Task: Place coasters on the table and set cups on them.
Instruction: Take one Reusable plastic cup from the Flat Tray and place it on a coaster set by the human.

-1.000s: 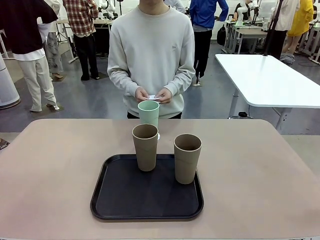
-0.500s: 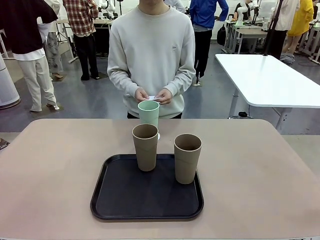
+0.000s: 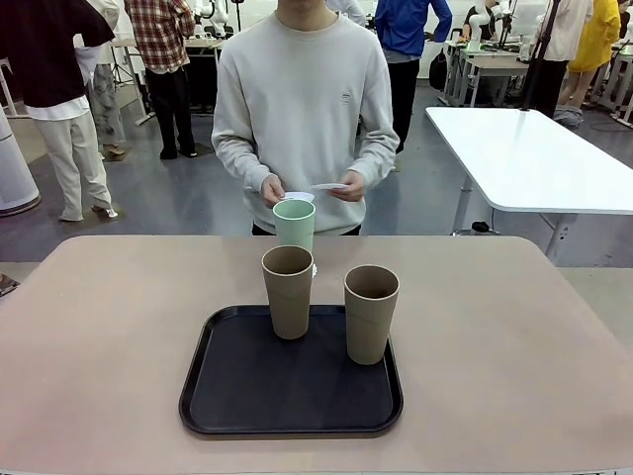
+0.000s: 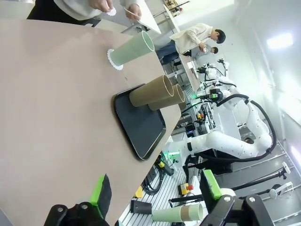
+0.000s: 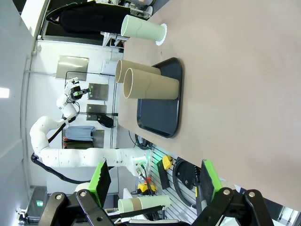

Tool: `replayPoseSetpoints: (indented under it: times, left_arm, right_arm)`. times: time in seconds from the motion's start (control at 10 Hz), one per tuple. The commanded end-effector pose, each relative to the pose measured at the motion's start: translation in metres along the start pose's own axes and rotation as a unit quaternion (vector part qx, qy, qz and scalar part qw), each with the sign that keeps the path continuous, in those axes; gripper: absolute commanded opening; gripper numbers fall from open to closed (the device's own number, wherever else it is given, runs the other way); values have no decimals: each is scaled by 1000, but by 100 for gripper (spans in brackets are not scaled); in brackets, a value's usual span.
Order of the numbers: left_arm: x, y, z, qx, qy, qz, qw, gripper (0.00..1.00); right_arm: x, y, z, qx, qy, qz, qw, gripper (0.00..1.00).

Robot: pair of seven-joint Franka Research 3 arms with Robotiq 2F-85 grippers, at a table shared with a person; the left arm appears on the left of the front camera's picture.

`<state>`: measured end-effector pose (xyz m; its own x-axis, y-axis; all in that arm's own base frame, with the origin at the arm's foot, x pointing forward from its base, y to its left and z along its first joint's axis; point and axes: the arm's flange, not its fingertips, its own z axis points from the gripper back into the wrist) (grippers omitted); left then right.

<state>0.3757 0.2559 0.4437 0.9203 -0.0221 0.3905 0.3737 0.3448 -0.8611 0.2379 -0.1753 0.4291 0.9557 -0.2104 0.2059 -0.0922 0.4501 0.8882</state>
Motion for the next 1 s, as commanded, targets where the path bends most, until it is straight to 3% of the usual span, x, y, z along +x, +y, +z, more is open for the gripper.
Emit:
replayPoseSetpoints:
  times: [0.0,0.9]
  left_arm:
    - [0,-2,2,0,2,-1,1000,100]
    - [0,-2,2,0,2,-1,1000,100]
  right_arm:
    - [1,0,-2,5,-6,4,1000,100]
    - [1,0,-2,5,-6,4,1000,100]
